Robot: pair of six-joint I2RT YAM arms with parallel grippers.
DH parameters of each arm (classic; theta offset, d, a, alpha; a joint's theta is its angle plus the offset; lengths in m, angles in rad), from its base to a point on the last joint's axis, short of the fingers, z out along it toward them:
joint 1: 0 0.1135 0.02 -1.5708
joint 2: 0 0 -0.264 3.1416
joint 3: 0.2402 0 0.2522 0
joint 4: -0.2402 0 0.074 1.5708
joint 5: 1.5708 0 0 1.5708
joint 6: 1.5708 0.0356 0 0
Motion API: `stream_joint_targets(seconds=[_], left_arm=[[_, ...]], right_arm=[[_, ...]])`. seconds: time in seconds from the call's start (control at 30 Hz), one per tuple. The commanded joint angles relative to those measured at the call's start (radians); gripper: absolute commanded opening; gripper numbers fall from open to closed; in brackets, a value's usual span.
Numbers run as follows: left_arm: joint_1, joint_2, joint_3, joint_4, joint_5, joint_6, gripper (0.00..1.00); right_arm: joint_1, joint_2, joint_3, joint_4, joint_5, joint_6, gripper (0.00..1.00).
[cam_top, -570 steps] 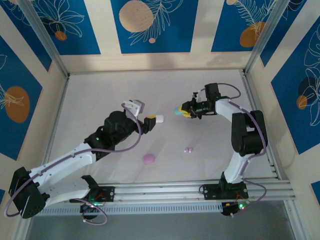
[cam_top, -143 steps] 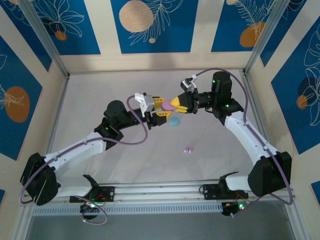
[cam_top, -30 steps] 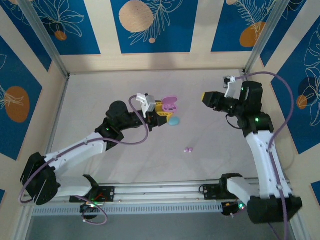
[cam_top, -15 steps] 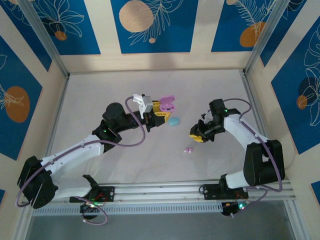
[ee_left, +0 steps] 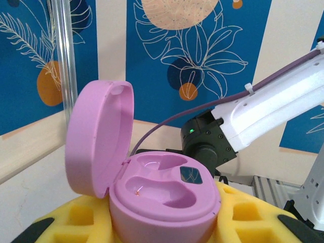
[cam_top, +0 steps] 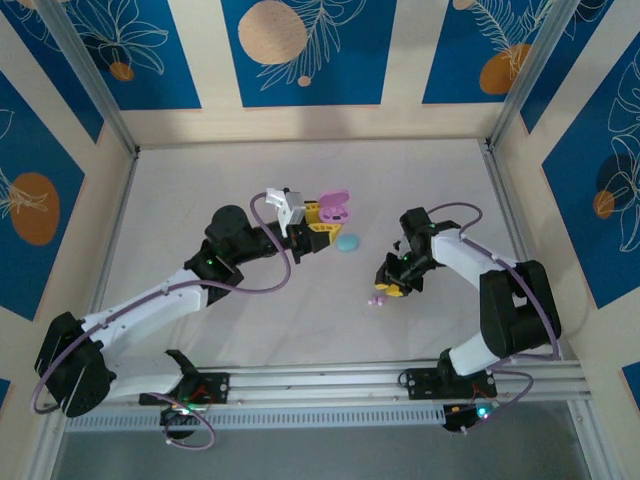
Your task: Insert the wireless bluetooth earbuds into the charging case
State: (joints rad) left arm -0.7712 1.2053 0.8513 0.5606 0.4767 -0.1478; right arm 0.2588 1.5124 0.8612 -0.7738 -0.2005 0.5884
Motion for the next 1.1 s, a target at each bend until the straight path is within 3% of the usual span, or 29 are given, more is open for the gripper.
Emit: stream_joint_targets(seconds=[0.0,0.3,1.07], left_arm=[[-0.014,-0.024,-0.008,0.014,-0.007,0.013,0.29],[-0.013,-0.029,-0.009,0.007,-0.012,0.011,0.29],[-0.014,-0.014,0.002,-0.001,-0.013,0.011,0.30]], right_arm=[[-0.006,0.033,-0.020,0.002,0.001,0.015,0.33],[0.004,0.070,-0.037,0.040,-0.008,0.036,0.38],[0.063,0.125,0.006,0.056,0.044,0.035,0.31]])
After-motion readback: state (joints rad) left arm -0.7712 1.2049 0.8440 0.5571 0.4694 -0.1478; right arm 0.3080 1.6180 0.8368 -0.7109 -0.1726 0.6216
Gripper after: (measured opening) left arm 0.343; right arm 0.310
